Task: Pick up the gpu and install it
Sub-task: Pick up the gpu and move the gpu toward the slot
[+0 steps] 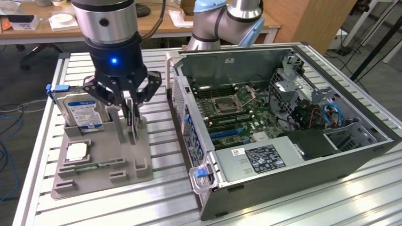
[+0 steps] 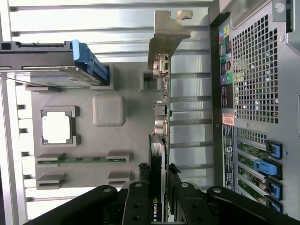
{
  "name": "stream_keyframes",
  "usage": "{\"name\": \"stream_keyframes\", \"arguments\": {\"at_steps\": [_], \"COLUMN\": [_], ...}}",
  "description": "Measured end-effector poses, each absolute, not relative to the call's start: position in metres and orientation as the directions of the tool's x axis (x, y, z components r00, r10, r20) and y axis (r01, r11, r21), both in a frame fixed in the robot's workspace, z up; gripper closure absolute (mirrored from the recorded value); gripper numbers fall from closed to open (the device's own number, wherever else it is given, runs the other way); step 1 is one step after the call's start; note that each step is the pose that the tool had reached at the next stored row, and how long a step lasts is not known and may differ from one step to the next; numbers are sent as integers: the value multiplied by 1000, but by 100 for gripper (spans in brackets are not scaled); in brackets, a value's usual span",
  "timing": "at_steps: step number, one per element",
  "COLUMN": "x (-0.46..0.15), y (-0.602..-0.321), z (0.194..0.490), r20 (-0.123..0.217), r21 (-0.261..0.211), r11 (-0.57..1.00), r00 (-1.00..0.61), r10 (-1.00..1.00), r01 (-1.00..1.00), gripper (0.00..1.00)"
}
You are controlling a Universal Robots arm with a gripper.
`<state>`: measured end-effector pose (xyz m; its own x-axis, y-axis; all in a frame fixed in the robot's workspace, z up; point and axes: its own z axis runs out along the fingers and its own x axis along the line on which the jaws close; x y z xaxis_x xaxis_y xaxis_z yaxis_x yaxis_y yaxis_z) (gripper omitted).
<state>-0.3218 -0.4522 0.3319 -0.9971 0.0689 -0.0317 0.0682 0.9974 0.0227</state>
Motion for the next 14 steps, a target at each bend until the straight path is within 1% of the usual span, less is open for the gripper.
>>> {"name": "stream_keyframes", "arguments": {"at_steps": [14], "x": [-322], "y": [-452], "z": [352], "r20": [-32], "r21": [23], "r11": [997], "r00": [-997], "r10": [68], "r01": [68], "gripper": [74]}}
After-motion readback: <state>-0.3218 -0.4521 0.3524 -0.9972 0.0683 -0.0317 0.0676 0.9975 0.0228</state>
